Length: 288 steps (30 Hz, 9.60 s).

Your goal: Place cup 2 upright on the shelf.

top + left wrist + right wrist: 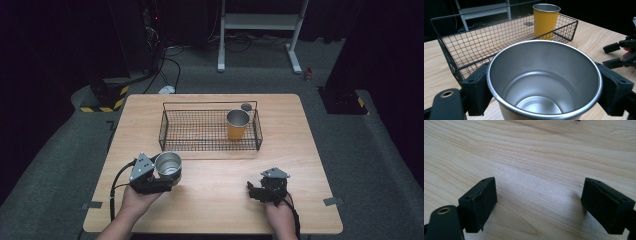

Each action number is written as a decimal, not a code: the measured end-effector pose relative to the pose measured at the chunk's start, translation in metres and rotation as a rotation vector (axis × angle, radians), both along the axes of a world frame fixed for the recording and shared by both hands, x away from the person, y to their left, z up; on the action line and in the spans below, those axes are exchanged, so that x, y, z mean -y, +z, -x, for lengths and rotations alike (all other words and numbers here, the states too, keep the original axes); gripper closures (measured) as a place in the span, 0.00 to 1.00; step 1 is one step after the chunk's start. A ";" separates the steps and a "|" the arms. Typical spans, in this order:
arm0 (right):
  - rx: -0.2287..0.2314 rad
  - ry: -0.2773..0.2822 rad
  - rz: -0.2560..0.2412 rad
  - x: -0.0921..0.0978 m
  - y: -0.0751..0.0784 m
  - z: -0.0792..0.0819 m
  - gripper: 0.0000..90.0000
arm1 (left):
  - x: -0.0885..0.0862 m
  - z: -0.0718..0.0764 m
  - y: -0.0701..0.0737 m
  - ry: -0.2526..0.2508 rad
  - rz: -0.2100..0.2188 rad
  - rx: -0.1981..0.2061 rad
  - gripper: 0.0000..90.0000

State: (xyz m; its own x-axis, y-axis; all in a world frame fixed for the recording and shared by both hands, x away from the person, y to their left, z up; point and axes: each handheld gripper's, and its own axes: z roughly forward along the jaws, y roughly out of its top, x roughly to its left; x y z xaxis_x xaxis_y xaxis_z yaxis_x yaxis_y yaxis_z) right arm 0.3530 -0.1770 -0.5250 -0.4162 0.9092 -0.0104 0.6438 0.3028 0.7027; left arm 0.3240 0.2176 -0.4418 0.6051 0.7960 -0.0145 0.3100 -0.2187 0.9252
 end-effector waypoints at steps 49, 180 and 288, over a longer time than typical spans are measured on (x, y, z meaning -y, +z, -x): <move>0.001 0.012 0.001 0.000 0.000 0.001 0.15 | 0.022 -0.086 0.054 0.070 0.028 0.022 0.17; 0.002 0.017 -0.001 -0.001 0.000 0.001 0.15 | 0.058 -0.199 0.007 0.235 -0.171 -0.298 0.01; 0.000 0.013 -0.002 -0.001 0.000 0.002 0.15 | -0.055 -0.020 -0.089 0.201 -0.219 -0.317 0.04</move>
State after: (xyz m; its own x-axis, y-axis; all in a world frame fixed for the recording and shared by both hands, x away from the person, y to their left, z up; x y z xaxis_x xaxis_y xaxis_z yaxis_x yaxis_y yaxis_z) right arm 0.3512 -0.1760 -0.5252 -0.4278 0.9038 -0.0081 0.6400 0.3092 0.7034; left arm 0.3436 0.2722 -0.5305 0.4301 0.9027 0.0077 0.6280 -0.3053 0.7158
